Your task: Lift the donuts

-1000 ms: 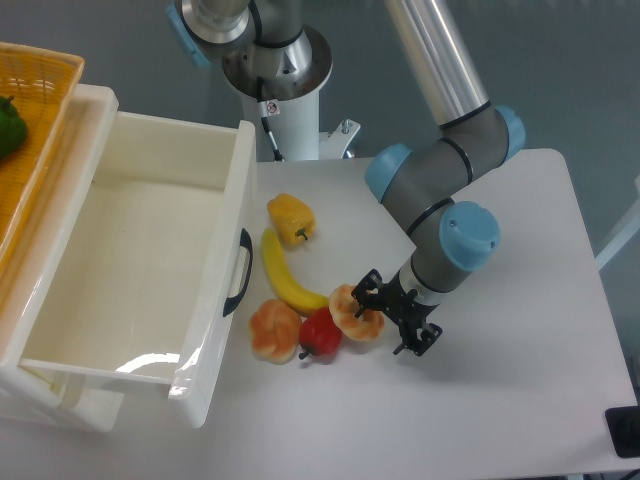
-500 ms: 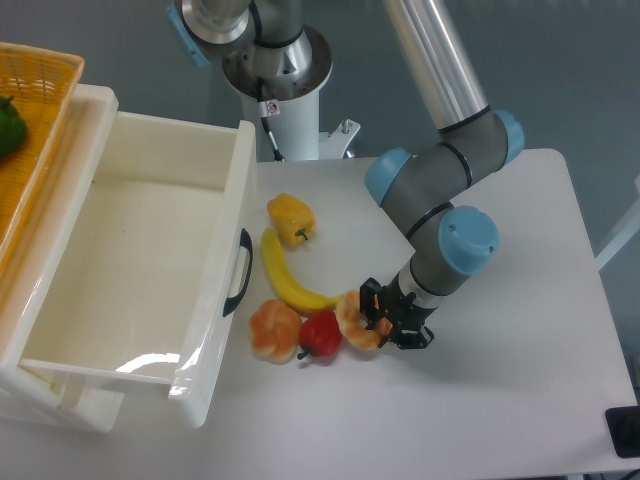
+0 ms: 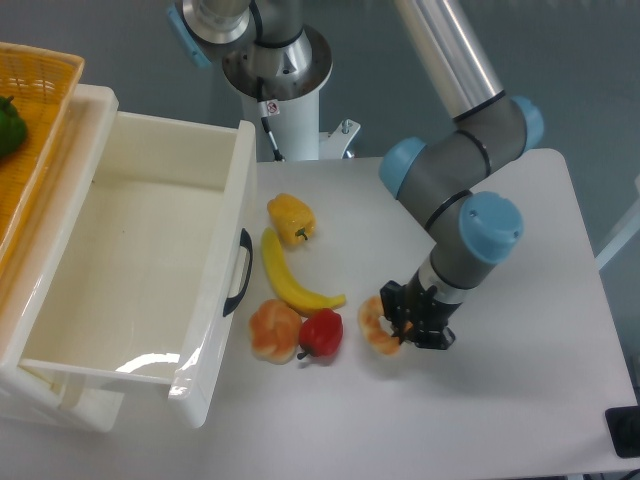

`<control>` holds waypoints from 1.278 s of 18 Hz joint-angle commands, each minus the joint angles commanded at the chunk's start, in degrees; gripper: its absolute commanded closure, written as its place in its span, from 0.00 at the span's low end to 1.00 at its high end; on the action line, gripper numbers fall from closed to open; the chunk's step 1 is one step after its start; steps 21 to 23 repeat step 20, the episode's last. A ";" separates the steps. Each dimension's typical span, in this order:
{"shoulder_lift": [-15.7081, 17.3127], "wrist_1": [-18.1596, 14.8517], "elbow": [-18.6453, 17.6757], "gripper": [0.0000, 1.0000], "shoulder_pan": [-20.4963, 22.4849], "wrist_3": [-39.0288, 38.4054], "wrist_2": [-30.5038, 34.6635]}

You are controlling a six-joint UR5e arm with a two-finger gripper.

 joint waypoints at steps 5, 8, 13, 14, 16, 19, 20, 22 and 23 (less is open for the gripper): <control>-1.49 -4.58 6.50 1.00 0.18 6.05 11.96; -2.89 -6.87 10.72 1.00 0.27 7.82 15.29; -4.39 -9.32 16.52 1.00 0.35 8.61 16.19; -4.48 -10.73 17.49 1.00 0.36 8.70 16.01; -5.10 -11.97 19.07 1.00 0.36 8.70 16.01; -5.10 -12.85 19.35 1.00 0.44 9.14 15.75; -5.01 -12.76 19.17 1.00 0.62 9.14 15.49; -5.01 -12.76 19.17 1.00 0.62 9.14 15.49; -5.01 -12.76 19.17 1.00 0.62 9.14 15.49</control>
